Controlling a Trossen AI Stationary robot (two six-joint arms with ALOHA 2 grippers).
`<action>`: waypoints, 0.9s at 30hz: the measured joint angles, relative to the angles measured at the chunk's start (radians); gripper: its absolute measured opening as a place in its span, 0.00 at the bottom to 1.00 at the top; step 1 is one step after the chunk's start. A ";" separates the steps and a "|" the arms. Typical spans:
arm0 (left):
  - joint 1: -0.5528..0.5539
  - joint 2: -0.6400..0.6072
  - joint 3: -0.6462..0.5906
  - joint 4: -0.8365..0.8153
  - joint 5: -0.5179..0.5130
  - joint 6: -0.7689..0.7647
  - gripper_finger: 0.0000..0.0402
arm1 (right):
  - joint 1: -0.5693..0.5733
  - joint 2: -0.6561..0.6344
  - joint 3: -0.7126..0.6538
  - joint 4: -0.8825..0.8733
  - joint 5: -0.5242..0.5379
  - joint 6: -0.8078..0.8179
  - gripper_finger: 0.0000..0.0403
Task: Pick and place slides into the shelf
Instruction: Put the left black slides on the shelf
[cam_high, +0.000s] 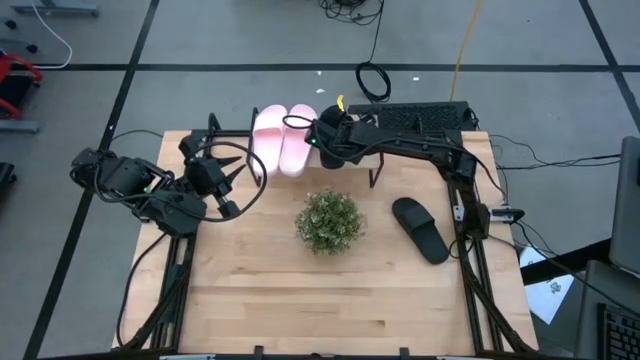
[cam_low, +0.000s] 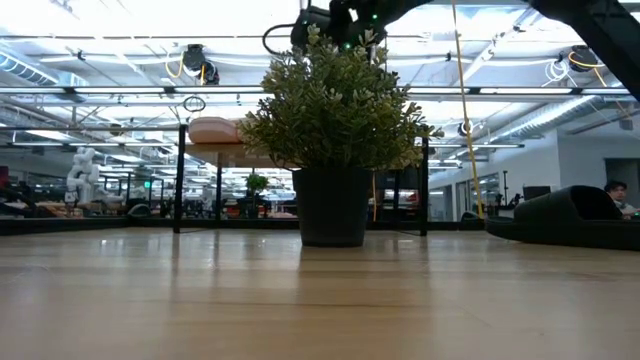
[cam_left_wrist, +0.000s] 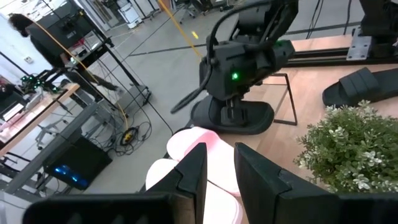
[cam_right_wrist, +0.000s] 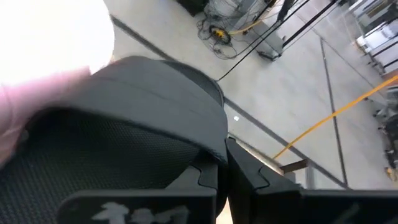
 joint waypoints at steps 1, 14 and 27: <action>0.000 0.000 0.000 0.000 0.000 0.000 0.21 | 0.000 0.004 0.000 -0.001 -0.005 -0.001 0.00; 0.000 0.000 0.000 -0.001 0.000 -0.002 0.21 | 0.001 0.010 -0.001 0.076 -0.004 -0.036 0.00; 0.000 0.000 0.000 0.000 0.000 -0.002 0.21 | 0.022 0.035 0.000 0.102 -0.055 -0.024 0.00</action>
